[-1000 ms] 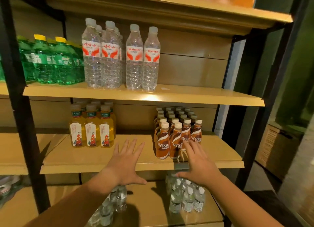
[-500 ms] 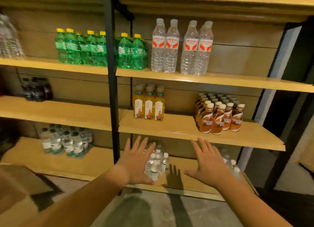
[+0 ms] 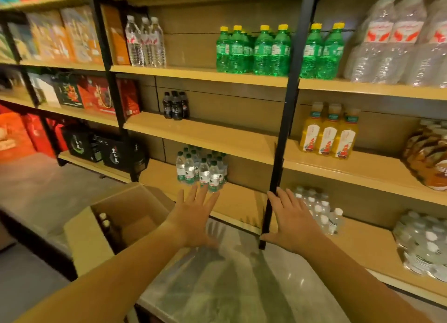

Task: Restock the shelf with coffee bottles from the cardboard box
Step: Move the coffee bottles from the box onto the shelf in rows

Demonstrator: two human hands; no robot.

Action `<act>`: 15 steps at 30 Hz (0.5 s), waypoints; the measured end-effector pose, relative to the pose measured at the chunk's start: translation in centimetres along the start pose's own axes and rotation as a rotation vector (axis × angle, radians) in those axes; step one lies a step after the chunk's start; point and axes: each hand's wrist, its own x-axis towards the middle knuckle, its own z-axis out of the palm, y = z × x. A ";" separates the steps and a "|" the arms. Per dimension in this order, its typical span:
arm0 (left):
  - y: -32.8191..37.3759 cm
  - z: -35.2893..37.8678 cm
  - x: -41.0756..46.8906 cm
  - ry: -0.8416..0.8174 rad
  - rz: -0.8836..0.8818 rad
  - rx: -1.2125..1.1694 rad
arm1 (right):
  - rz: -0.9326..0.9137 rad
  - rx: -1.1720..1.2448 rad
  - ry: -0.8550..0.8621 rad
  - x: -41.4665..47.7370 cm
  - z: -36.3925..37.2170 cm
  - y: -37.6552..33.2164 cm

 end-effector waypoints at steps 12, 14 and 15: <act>-24.7 8.0 -4.5 -0.048 -0.310 -0.153 | -0.296 0.163 -0.075 17.7 5.7 -22.8; -26.5 9.7 -4.3 -0.043 -0.365 -0.199 | -0.382 0.140 -0.037 20.1 6.6 -25.4; -27.1 10.8 -4.0 -0.050 -0.401 -0.225 | -0.414 0.152 -0.024 21.5 7.4 -26.5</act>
